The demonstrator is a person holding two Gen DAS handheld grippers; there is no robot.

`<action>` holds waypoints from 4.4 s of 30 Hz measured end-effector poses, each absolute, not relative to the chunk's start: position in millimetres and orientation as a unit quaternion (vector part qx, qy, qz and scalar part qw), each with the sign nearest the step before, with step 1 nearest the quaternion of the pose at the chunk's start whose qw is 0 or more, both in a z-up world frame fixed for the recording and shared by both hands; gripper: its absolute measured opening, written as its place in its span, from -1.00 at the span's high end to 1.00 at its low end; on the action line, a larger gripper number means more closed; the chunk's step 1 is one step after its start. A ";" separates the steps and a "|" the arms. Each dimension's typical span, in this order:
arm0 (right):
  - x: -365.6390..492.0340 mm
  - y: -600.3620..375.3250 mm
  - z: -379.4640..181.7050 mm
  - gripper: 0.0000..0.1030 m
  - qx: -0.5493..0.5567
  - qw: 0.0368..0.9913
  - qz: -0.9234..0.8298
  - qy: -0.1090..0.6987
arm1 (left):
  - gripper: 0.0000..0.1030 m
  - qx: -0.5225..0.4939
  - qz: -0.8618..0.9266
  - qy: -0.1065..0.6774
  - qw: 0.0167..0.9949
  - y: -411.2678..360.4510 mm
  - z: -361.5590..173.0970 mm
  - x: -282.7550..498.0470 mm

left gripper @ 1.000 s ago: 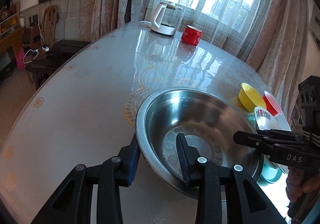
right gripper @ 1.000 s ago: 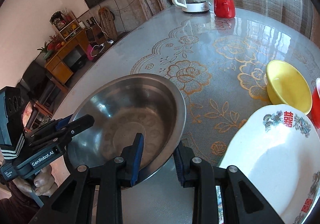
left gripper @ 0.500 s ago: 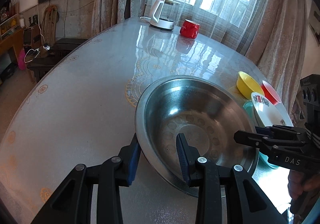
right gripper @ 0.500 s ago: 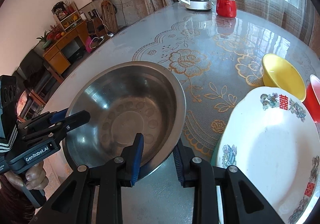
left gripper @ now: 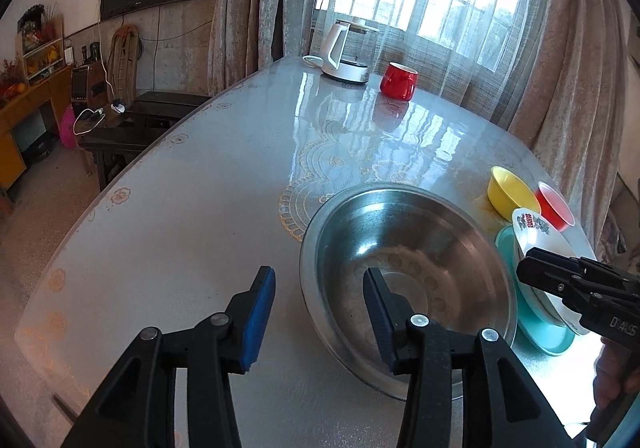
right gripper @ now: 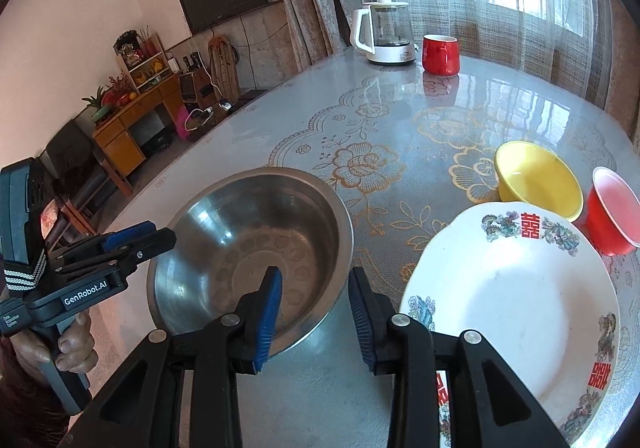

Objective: Organize plates and bowls

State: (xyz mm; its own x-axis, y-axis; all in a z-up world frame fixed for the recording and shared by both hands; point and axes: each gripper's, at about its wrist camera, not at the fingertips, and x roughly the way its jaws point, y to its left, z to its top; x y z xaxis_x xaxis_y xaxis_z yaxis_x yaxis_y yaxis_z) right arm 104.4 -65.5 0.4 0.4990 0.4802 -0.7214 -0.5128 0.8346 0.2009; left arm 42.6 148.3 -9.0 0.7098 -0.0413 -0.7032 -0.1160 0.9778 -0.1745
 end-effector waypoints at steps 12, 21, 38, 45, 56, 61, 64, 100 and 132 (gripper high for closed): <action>108.9 -148.4 39.6 -0.02 0.067 0.908 0.235 0.341 | -0.58 -0.068 -0.008 0.350 0.934 101.6 29.2 72.0; 133.5 -227.1 32.9 -0.03 0.186 0.896 0.183 0.359 | -0.98 -0.037 -0.079 0.344 0.935 50.3 48.3 110.2; 224.4 -280.4 -12.5 0.15 0.316 0.831 0.121 0.442 | -0.82 -0.037 -0.120 0.410 0.903 -14.1 44.1 207.5; 248.8 -283.0 -33.7 0.25 0.327 0.811 0.093 0.476 | -0.74 -0.046 -0.124 0.443 0.887 -33.4 27.5 241.1; 266.0 -276.4 -46.9 0.48 0.324 0.800 0.086 0.498 | 0.02 -0.102 -0.144 0.508 0.843 -46.7 -6.7 285.1; 270.3 -273.0 -49.3 0.54 0.318 0.799 0.083 0.503 | 0.29 -0.103 -0.150 0.526 0.831 -56.6 -19.5 297.2; 271.0 -270.4 -51.2 0.58 0.309 0.801 0.082 0.507 | 0.48 -0.107 -0.155 0.535 0.823 -60.0 -26.5 302.7; 202.1 -195.1 24.4 0.62 0.206 0.861 0.200 0.421 | 0.60 -0.097 -0.176 0.383 0.901 11.8 57.4 171.2; 144.9 -36.9 -30.5 0.62 0.061 0.790 0.313 0.524 | 0.56 -0.164 -0.087 0.419 0.889 145.3 -1.0 48.4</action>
